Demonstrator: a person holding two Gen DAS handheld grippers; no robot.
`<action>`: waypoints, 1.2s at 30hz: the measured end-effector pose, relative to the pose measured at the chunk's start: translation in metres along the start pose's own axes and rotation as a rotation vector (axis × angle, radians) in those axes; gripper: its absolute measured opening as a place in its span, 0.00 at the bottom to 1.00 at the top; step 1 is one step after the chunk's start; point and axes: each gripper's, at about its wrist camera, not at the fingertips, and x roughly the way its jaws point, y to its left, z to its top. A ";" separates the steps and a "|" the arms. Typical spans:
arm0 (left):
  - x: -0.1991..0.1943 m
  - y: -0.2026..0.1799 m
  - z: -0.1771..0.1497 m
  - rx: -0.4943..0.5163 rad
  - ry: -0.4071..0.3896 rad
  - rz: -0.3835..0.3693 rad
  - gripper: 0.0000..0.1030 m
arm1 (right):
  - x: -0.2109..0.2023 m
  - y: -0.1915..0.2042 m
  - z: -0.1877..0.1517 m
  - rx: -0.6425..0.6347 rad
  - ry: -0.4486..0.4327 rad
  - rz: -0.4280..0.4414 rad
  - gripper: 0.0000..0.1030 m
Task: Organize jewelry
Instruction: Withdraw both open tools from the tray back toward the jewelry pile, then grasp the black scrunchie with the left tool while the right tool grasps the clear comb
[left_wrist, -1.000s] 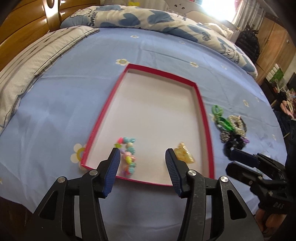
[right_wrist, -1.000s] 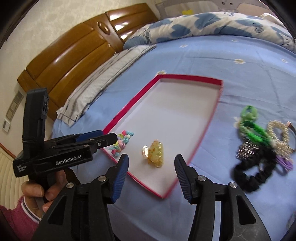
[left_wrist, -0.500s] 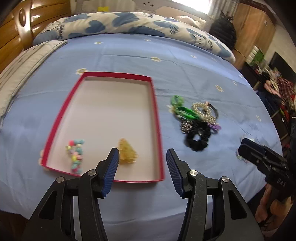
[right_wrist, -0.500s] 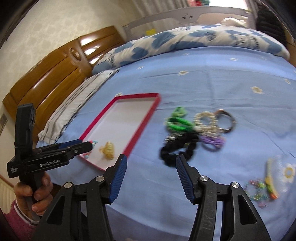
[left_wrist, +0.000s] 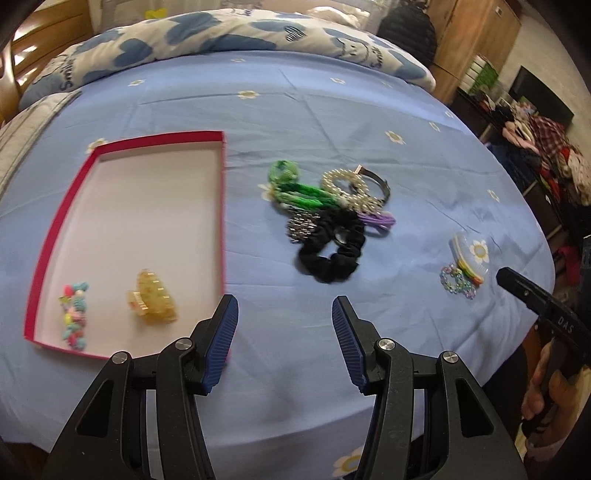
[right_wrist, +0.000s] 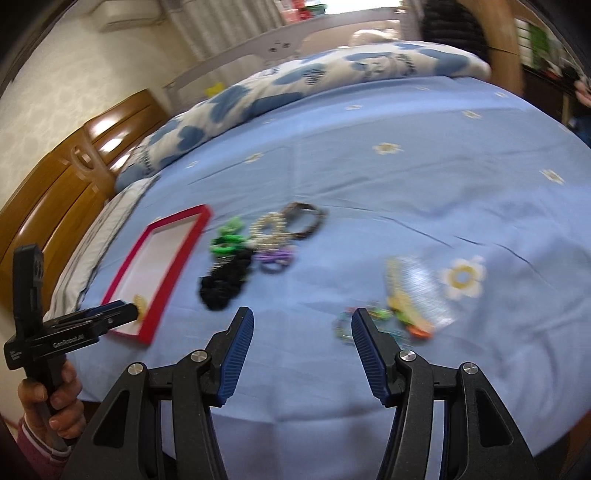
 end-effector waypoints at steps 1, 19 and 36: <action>0.003 -0.005 0.001 0.009 0.006 -0.004 0.50 | -0.003 -0.009 -0.001 0.018 -0.005 -0.017 0.56; 0.051 -0.041 0.023 0.081 0.064 -0.027 0.50 | 0.012 -0.078 -0.008 0.166 0.032 -0.084 0.56; 0.088 -0.039 0.029 0.073 0.114 -0.055 0.11 | 0.039 -0.105 -0.002 0.303 0.056 -0.014 0.09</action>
